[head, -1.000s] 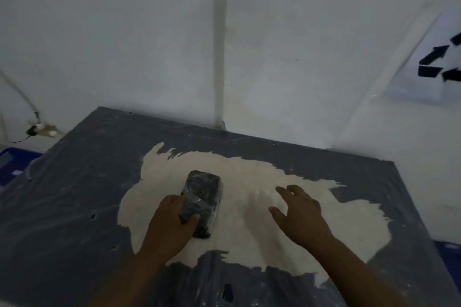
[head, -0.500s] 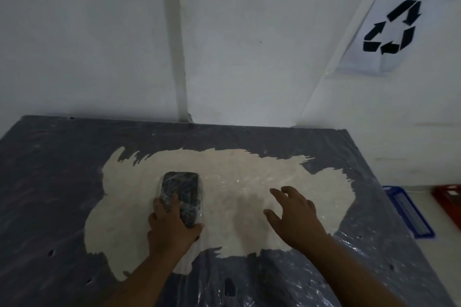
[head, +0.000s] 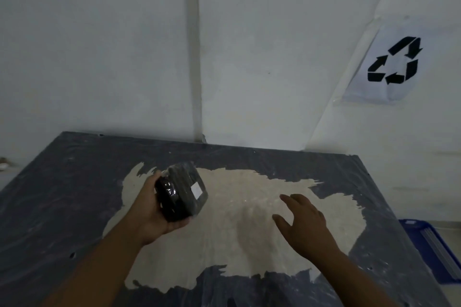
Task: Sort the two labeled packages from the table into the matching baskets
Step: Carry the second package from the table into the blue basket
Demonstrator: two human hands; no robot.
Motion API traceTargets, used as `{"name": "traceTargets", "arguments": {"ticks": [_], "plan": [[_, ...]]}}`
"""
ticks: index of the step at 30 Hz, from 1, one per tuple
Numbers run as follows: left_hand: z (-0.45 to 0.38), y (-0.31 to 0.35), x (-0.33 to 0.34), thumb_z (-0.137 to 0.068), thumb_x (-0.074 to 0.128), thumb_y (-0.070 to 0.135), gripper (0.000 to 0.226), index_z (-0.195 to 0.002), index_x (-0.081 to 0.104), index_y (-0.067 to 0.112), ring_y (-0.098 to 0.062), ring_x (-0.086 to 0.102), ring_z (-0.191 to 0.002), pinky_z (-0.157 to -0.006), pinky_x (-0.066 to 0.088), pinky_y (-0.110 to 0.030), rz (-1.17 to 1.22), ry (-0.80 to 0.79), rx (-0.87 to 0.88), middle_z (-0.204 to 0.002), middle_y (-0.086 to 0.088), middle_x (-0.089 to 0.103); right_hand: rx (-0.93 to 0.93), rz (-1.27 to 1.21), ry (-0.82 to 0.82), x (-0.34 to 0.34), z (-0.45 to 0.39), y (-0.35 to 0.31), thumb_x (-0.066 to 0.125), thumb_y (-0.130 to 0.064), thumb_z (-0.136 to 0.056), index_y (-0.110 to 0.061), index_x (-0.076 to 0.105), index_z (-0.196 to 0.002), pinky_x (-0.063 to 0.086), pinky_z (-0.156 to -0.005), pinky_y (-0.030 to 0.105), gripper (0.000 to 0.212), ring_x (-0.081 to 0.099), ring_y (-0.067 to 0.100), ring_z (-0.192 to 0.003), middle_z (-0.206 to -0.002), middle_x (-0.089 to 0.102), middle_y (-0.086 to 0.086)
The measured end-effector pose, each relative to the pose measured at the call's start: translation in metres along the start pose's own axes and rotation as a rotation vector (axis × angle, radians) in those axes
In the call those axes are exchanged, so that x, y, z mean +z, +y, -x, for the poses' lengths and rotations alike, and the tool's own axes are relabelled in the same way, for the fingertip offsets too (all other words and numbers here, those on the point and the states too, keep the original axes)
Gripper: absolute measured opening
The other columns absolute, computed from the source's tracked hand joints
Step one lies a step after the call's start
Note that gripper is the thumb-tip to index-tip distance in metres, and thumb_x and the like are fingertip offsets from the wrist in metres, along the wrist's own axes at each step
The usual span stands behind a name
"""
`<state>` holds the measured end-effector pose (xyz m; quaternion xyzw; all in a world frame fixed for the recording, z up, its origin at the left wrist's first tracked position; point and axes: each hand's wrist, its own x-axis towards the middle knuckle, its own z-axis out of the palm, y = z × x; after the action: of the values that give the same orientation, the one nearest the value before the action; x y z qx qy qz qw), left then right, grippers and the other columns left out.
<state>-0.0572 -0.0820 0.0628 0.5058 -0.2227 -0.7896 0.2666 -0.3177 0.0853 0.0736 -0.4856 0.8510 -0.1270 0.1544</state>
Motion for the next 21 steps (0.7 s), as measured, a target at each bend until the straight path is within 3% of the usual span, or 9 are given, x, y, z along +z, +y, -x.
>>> {"name": "traceTargets", "arguments": {"ticks": [6, 13, 16, 18, 21], "plan": [[0.036, 0.015, 0.021, -0.075, 0.054, 0.065, 0.061, -0.112, 0.064, 0.017, -0.041, 0.07, -0.084, -0.062, 0.058, -0.049, 0.183, -0.188, -0.042, -0.099, -0.021, 0.074, -0.033, -0.054, 0.043, -0.023, 0.002, 0.001, 0.049, -0.05, -0.089, -0.028, 0.037, -0.141, 0.03, -0.114, 0.043, 0.058, 0.038, 0.02, -0.136, -0.15, 0.037, 0.001], [0.058, 0.02, 0.049, -0.07, 0.06, 0.058, 0.066, -0.118, 0.061, 0.013, -0.045, 0.069, -0.085, -0.06, 0.059, -0.049, 0.238, -0.292, -0.053, -0.106, -0.024, 0.071, -0.057, -0.126, 0.08, -0.053, 0.008, 0.005, 0.052, -0.048, -0.089, -0.027, 0.042, -0.138, 0.033, -0.112, 0.045, 0.054, 0.041, 0.019, -0.133, -0.147, 0.042, 0.0], [0.061, 0.019, 0.059, -0.068, 0.063, 0.053, 0.061, -0.116, 0.063, 0.015, -0.044, 0.068, -0.092, -0.067, 0.057, -0.053, 0.268, -0.328, -0.001, -0.111, -0.021, 0.07, -0.07, -0.164, 0.105, -0.061, 0.012, 0.003, 0.053, -0.047, -0.088, -0.027, 0.045, -0.136, 0.034, -0.111, 0.04, 0.052, 0.043, 0.017, -0.131, -0.144, 0.046, -0.002], [0.064, 0.013, 0.069, -0.062, 0.066, 0.048, 0.057, -0.109, 0.068, 0.015, -0.043, 0.066, -0.098, -0.072, 0.055, -0.056, 0.286, -0.392, 0.066, -0.112, -0.02, 0.07, -0.083, -0.233, 0.098, -0.064, 0.015, 0.0, 0.054, -0.047, -0.088, -0.026, 0.048, -0.133, 0.039, -0.104, 0.031, 0.05, 0.05, 0.013, -0.121, -0.136, 0.053, -0.002], [0.066, 0.004, 0.086, -0.064, 0.065, 0.045, 0.054, -0.106, 0.071, 0.011, -0.045, 0.061, -0.107, -0.08, 0.053, -0.058, 0.37, -0.52, 0.172, -0.119, -0.022, 0.066, -0.113, -0.397, 0.031, -0.07, 0.023, -0.011, 0.056, -0.048, -0.086, -0.029, 0.055, -0.124, 0.042, -0.072, 0.009, 0.042, 0.056, -0.004, -0.089, -0.106, 0.062, -0.012]]}}
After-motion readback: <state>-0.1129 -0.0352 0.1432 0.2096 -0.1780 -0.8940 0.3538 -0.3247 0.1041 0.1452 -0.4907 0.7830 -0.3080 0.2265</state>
